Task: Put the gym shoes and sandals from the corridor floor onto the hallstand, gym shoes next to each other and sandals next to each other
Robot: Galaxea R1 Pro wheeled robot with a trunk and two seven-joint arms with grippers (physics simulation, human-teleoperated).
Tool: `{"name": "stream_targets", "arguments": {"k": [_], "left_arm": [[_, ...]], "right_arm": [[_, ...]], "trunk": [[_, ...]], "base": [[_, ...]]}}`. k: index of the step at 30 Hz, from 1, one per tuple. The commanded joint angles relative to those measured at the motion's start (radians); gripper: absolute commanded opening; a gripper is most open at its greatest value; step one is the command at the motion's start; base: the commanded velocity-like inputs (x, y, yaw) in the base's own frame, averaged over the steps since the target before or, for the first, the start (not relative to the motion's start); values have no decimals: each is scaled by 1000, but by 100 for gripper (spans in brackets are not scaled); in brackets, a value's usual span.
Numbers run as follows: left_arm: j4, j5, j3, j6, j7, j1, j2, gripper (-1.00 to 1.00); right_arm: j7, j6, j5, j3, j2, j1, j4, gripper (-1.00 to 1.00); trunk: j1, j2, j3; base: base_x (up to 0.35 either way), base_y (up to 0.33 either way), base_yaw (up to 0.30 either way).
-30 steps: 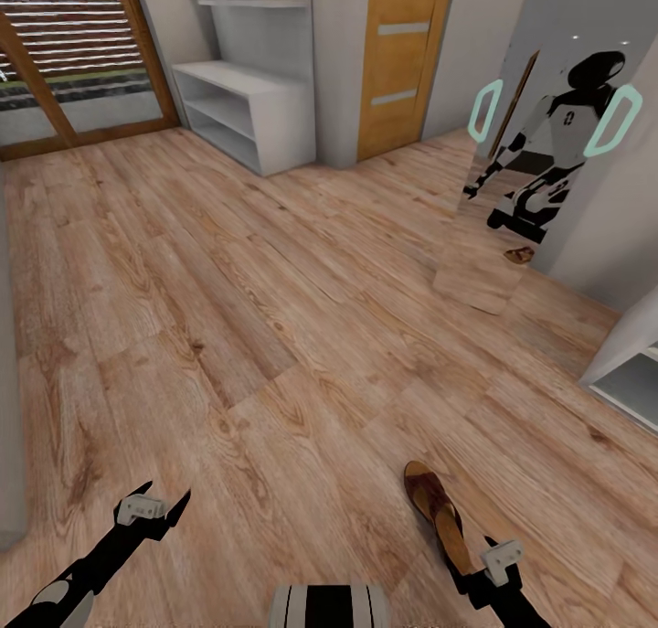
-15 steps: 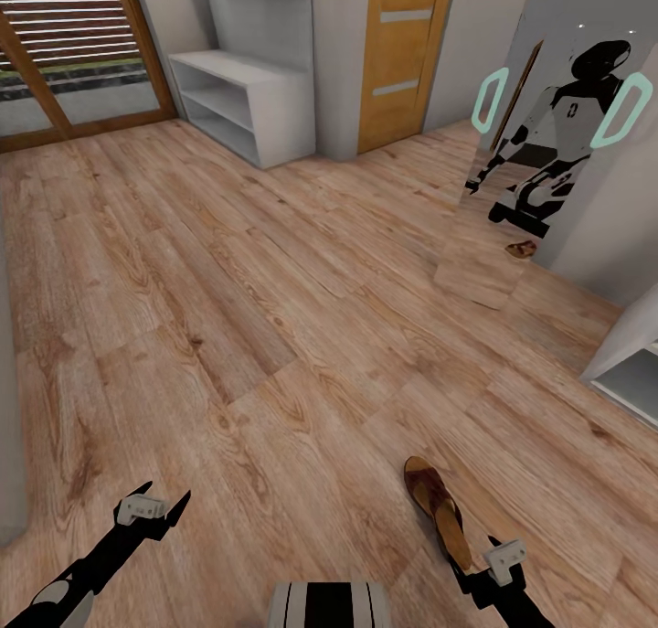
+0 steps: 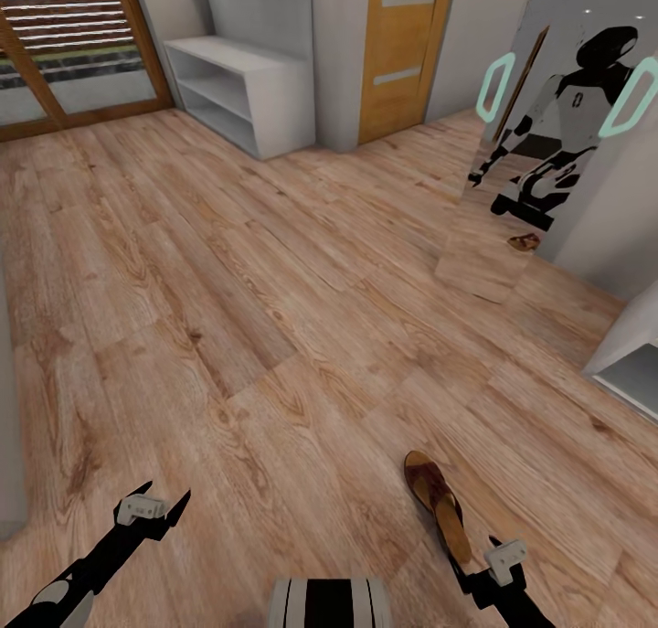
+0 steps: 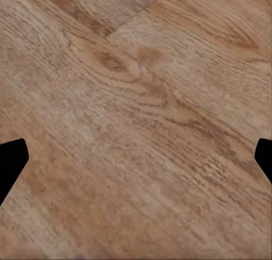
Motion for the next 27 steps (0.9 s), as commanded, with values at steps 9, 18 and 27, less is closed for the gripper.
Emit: {"name": "stream_targets", "arguments": {"k": [9, 18, 27], "left_arm": [[0, 0, 0, 0, 0, 0, 0, 100], [-1, 1, 2, -1, 0, 0, 0, 100], [-1, 1, 3, -1, -1, 0, 0, 100]], "right_arm": [[0, -3, -1, 0, 0, 0, 0, 100], [0, -8, -1, 0, 1, 0, 0, 100], [0, -10, -1, -1, 3, 0, 0, 100]], "trunk": [[4, -2, -35], [5, -3, -47], [5, -3, -47]], "base": [[0, 0, 0], [0, 0, 0], [0, 0, 0]]}}
